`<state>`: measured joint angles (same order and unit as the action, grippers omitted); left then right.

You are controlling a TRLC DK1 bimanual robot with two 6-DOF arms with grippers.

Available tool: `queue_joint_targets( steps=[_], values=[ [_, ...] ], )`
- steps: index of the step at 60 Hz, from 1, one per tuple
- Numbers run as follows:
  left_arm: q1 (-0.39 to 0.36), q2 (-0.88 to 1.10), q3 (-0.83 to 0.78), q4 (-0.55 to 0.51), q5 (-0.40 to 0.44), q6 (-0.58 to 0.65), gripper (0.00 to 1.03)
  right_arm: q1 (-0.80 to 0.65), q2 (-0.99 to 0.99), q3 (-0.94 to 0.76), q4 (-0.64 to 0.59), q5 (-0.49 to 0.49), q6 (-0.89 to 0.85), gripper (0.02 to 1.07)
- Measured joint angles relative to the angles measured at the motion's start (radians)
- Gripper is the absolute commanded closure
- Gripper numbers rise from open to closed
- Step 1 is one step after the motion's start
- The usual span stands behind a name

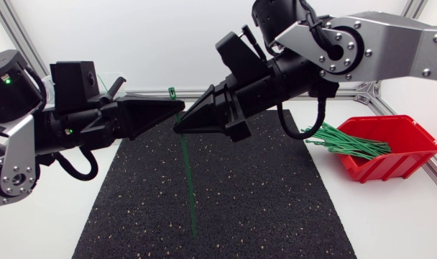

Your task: Take a green cable tie from the red box, thread the tail through the head to close it, then place it in the transparent bin on the left.

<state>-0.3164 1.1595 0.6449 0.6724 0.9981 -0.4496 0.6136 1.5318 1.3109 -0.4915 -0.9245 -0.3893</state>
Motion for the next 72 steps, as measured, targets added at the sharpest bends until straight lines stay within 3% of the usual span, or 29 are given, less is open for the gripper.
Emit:
queue_joint_targets(
  steps=[31,68,72],
  values=[
    [0.022,0.027,0.0,0.008,-0.015,-0.023,0.49,-0.019,-0.004,-0.039,0.051,-0.015,0.056,1.01],
    [0.032,0.057,0.0,0.067,-0.038,-0.061,0.5,-0.066,-0.008,-0.078,0.182,-0.034,0.233,1.01],
    [0.029,0.06,0.0,0.067,-0.038,-0.067,0.56,-0.066,-0.008,-0.078,0.182,-0.037,0.237,1.01]
  ],
)
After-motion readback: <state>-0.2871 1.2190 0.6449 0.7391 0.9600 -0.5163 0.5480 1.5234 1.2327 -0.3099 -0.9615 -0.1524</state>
